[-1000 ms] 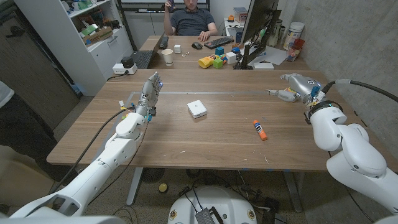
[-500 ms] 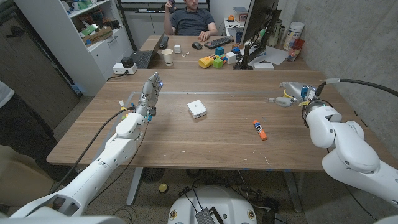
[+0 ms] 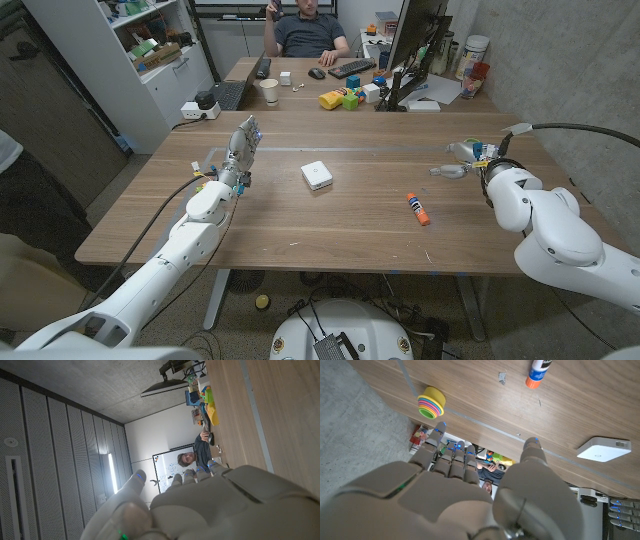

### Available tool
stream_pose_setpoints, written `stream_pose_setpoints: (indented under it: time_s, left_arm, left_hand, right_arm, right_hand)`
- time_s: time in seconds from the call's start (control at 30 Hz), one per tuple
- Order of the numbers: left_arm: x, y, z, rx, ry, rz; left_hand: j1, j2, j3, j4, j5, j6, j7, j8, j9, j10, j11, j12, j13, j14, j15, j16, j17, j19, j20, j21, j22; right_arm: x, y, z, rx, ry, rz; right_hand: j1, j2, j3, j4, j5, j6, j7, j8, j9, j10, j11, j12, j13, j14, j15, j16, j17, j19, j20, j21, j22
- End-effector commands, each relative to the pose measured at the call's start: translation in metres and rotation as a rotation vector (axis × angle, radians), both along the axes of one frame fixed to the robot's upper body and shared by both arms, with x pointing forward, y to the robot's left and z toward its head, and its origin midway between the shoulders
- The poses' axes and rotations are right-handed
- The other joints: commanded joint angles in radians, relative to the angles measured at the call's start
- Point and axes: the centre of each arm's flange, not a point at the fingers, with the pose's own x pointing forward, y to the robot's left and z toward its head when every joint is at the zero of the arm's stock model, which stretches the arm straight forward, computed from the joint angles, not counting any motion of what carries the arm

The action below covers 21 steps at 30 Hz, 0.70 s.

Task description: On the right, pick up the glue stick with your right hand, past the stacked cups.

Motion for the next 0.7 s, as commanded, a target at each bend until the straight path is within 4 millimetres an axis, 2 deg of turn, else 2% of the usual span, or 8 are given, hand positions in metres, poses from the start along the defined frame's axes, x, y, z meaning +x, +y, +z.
stream_pose_setpoints:
  time_s: [0.03,0.13,0.37,0.53,0.67,0.7]
  left_arm:
    - [-0.001,-0.001,0.001,0.003,-0.002,0.002]
    - [-0.001,-0.001,0.001,0.005,-0.003,0.003]
    - [-0.002,-0.001,0.003,0.005,-0.007,0.004]
    - [-0.002,0.0,0.003,0.004,-0.009,0.005]
    - [-0.003,0.0,0.003,0.004,-0.012,0.006]
    - [-0.003,0.0,0.003,0.003,-0.012,0.006]
  left_hand:
    - [-0.005,0.004,-0.007,0.0,0.007,-0.034,-0.003,0.005,0.006,-0.087,0.0,0.006,0.003,-0.114,0.001,0.005,0.002,-0.003,-0.002,0.006,0.002]
    - [-0.005,0.004,-0.007,-0.001,0.007,-0.033,-0.003,0.005,0.006,-0.087,0.0,0.006,0.003,-0.114,0.0,0.005,0.002,-0.003,-0.002,0.006,0.002]
    - [-0.005,0.004,-0.007,-0.001,0.007,-0.034,-0.003,0.005,0.006,-0.088,0.0,0.006,0.003,-0.114,0.0,0.005,0.002,-0.003,-0.002,0.006,0.002]
    - [-0.005,0.005,-0.007,-0.001,0.007,-0.034,-0.002,0.005,0.006,-0.087,0.001,0.006,0.003,-0.114,0.0,0.005,0.002,-0.003,-0.002,0.006,0.002]
    - [-0.005,0.005,-0.007,-0.001,0.007,-0.035,-0.002,0.005,0.006,-0.088,0.001,0.006,0.003,-0.114,0.001,0.005,0.002,-0.003,-0.002,0.006,0.001]
    - [-0.005,0.005,-0.007,-0.001,0.007,-0.035,-0.002,0.005,0.006,-0.088,0.001,0.006,0.003,-0.114,0.001,0.005,0.002,-0.004,-0.002,0.006,0.001]
  right_arm:
    - [0.007,0.003,-0.002,-0.026,0.103,-0.02]
    - [0.009,0.006,-0.003,-0.041,0.131,-0.024]
    - [0.011,0.017,-0.003,-0.082,0.195,-0.038]
    - [0.013,0.029,-0.005,-0.115,0.268,-0.042]
    - [0.015,0.038,-0.005,-0.133,0.32,-0.043]
    - [0.015,0.04,-0.005,-0.136,0.328,-0.04]
  right_hand:
    - [0.016,0.002,-0.006,-0.002,0.008,-0.01,-0.008,-0.005,0.003,-0.011,-0.005,-0.003,0.004,0.015,-0.008,0.006,0.002,0.021,0.012,0.009,0.007]
    - [0.021,0.003,-0.007,-0.003,0.009,-0.004,-0.006,-0.002,0.004,-0.007,-0.002,-0.001,0.005,0.019,-0.01,0.007,0.002,0.022,0.012,0.009,0.007]
    - [0.038,-0.005,-0.013,-0.006,0.012,0.009,-0.013,0.004,0.004,0.009,-0.01,0.007,0.005,0.029,-0.019,0.009,0.003,0.025,-0.018,0.006,0.01]
    - [0.047,-0.016,-0.021,-0.006,0.017,0.031,-0.016,0.012,0.004,0.026,-0.015,0.014,0.006,0.042,-0.025,0.011,0.004,0.025,-0.027,0.004,0.011]
    - [0.043,-0.027,-0.036,0.001,0.025,0.072,-0.01,0.025,0.005,0.06,-0.01,0.025,0.006,0.067,-0.025,0.019,0.007,0.044,-0.037,0.009,0.012]
    - [0.04,-0.029,-0.04,0.004,0.027,0.076,-0.009,0.026,0.005,0.064,-0.007,0.025,0.007,0.073,-0.026,0.02,0.007,0.056,-0.028,0.013,0.012]
